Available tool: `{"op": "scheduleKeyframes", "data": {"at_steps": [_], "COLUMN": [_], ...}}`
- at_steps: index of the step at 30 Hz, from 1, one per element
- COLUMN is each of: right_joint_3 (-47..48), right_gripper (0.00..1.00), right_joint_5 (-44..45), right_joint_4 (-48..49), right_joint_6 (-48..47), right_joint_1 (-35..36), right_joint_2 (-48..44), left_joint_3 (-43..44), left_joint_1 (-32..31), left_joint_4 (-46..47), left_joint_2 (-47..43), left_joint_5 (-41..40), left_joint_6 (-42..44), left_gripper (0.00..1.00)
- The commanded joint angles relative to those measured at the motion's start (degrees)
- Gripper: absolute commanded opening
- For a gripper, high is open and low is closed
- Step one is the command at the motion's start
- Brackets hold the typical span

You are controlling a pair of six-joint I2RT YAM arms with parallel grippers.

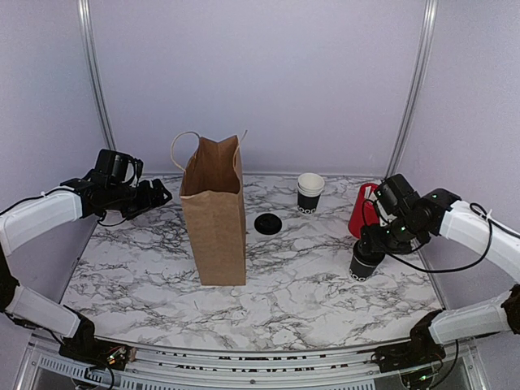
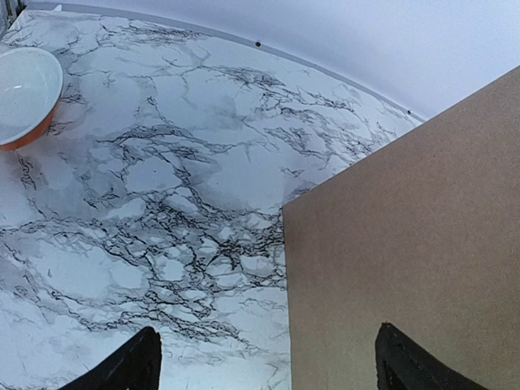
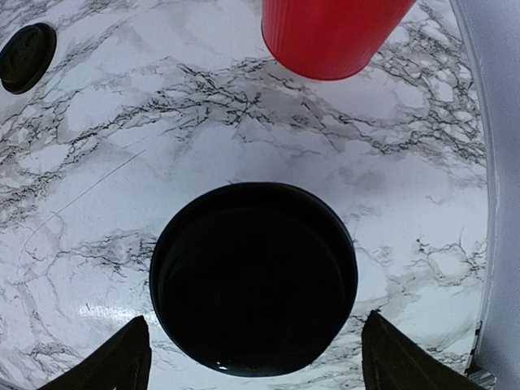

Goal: Pack the takeout coffee

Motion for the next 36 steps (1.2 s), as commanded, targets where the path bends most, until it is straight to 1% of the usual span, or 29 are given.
{"op": "scheduleKeyframes", "data": {"at_steps": [1, 18, 23, 28, 36], "right_joint_3": [2.3, 1.8, 1.0, 0.5, -1.1], "right_gripper": [0.87, 0.87, 0.84, 0.76, 0.75], "right_joint_5": [1.4, 1.9, 2.1, 1.8, 1.0], "right_joint_4": [1.7, 3.7, 4.1, 4.6, 4.6], "right_joint_6": [-1.3, -2.4, -2.7, -2.7, -2.3], "right_joint_1": [-0.5, -0.5, -0.5, -0.5, -0.5], "right_joint_2": [1.2, 2.9, 3.9, 4.7, 4.8], "left_joint_3": [-0.5, -0.8, -0.8, -0.7, -0.6], "left_joint_1": [0.3, 0.3, 0.2, 0.3, 0.3], "left_joint_4": [-0.2, -0.2, -0.2, -0.2, -0.1], "left_joint_2": [-1.7, -1.6, -1.6, -1.5, -1.3], "left_joint_5": [-0.8, -0.8, -0.6, -0.4, 0.0], "left_joint_6": [1.1, 1.0, 1.0, 1.0, 1.1], "left_gripper": [0.92, 0.92, 0.92, 0.92, 0.92]}}
